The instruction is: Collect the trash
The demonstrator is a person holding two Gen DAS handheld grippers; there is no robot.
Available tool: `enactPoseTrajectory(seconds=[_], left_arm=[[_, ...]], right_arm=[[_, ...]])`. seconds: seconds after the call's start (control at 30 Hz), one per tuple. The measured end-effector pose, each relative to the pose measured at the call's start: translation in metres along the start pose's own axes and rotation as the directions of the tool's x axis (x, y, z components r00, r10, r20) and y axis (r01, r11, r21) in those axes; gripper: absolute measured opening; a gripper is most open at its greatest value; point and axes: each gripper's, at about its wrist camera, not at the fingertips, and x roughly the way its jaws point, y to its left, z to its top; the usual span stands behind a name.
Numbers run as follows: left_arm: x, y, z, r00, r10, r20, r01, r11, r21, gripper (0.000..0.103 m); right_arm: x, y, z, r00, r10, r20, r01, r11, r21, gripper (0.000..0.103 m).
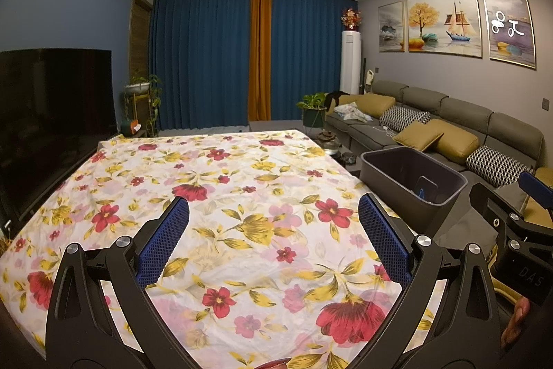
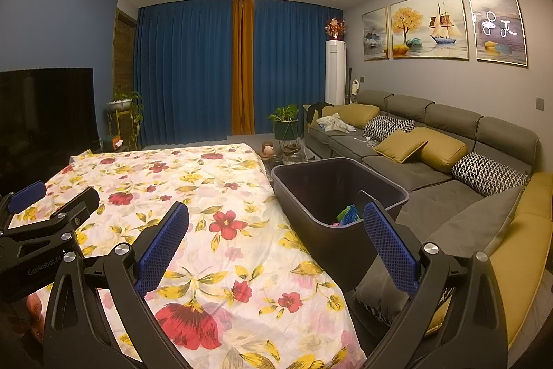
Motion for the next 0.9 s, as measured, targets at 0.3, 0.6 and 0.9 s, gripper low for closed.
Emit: enactPoseTrajectory(seconds=[0.3,0.6,0.9], left_arm=[[0.0000,-0.0005,0.0003,1.000,-0.002,0.001,0.002,1.000,0.001,0.097],[0.0002,-0.0017,0.0005,1.000,-0.004,0.002,0.004,1.000,0.005,0.097],[0.0028,-0.0041,-0.0004,1.000,-0.019,-0.008,0.019,1.000,0.018,0.078]], right_arm=[[0.0000,-0.0004,0.0000,1.000,0.000,0.001,0.000,1.000,0.001,0.097],[-0.0001,-0.0008,0.0000,1.000,0.001,-0.001,-0.001,1.000,0.001,0.097],[-0.0001,-0.0009,-0.0001,1.000,0.001,0.001,-0.001,1.000,0.002,0.097]])
